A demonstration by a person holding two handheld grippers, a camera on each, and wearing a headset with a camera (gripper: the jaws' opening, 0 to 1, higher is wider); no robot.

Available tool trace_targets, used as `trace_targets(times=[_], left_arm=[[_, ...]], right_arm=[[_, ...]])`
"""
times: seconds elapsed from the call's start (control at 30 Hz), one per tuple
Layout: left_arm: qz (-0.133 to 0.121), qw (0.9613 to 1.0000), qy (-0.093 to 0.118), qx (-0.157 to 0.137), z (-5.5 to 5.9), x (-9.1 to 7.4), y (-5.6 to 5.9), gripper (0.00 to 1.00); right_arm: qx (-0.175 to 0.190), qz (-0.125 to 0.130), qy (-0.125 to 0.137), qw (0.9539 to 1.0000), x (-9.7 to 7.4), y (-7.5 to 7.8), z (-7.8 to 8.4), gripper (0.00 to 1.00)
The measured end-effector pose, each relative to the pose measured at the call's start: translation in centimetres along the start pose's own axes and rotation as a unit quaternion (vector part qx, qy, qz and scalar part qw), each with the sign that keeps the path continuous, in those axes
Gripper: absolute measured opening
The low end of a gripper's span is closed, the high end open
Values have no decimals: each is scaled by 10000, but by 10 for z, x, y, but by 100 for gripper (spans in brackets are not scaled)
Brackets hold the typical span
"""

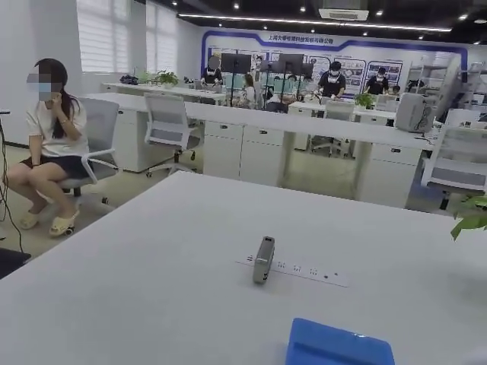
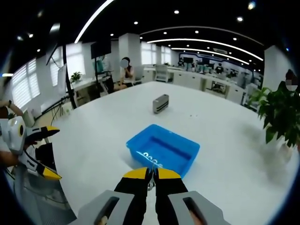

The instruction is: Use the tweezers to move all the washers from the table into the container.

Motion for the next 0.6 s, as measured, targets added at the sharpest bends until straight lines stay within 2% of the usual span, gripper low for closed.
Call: trace_targets(times=[0.6], left_arm=[[-20, 10000, -2, -7, 0, 1, 0, 97]], right_arm=[[-153, 26, 80, 9998, -5, 4, -16, 1]])
Point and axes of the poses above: the centre of the closed fingertips' face, and the gripper's own axes: x roughly forward along the fingers, y roughly to its right, z roughly out of its underside, the point moved 10 cm from there along -x, roughly backward along the fingers, and after that the axes turned 15 degrees about -z, right-handed, at the moved point
